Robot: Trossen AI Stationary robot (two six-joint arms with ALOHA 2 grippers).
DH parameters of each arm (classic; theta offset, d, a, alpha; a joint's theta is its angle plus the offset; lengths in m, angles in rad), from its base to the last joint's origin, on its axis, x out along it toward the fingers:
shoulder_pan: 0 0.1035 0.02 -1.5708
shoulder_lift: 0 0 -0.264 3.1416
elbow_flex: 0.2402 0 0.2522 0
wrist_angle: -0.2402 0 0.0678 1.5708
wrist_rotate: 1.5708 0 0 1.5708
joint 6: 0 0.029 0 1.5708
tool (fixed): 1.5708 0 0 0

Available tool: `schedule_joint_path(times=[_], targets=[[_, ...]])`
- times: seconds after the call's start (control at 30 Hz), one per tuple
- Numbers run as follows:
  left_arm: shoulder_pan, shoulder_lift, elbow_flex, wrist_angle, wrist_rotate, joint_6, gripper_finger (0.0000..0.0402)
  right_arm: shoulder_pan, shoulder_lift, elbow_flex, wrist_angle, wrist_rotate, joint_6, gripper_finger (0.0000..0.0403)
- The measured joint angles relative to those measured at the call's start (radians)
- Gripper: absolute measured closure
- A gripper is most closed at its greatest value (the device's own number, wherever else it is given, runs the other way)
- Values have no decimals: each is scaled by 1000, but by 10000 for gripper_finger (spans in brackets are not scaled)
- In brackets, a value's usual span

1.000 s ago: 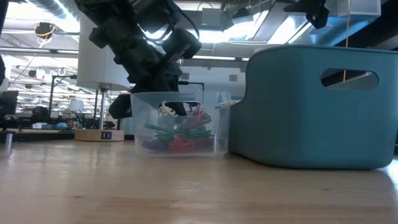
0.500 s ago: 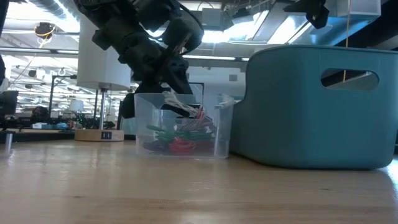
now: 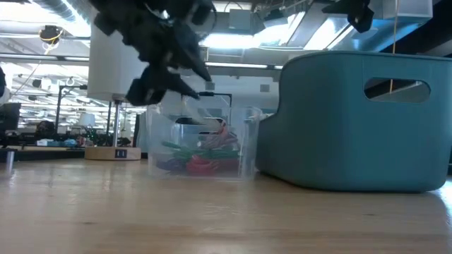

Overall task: Pick & Place USB Port
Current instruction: Return to Home Position

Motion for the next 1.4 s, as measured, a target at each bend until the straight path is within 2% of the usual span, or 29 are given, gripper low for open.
schedule_joint_path(times=[0.3,0.47,0.57,0.67,0.8,0.87,0.97,1.03,1.1,1.2,1.3,1.33,1.4], targets=[[11,-170,2,-3,-27,67,263,1,0,0,-1,-3,1,207],[9,-276,2,11,-85,129,263,1,0,-1,9,-37,13,207],[-11,-352,2,14,-111,159,263,1,0,0,19,-115,47,207],[-51,-432,4,18,-147,204,263,1,0,-1,40,-260,87,207],[-124,-484,4,120,-252,320,263,41,15,0,201,-402,109,207],[-153,-480,5,189,-286,404,263,75,39,0,338,-403,102,207],[-145,-439,5,301,-294,592,263,113,106,0,554,-322,23,207],[-101,-414,5,384,-313,741,267,112,171,1,676,-239,-61,212],[-27,-405,19,437,-287,907,279,78,229,24,712,-168,-183,227],[115,-433,92,357,-162,1062,318,-12,279,130,621,-105,-331,279],[245,-525,224,93,-15,1103,376,-103,271,300,354,-137,-425,368],[276,-557,271,-11,20,1101,388,-125,261,361,243,-153,-455,385],[315,-615,349,-190,55,1097,395,-147,239,483,53,-161,-485,393]])
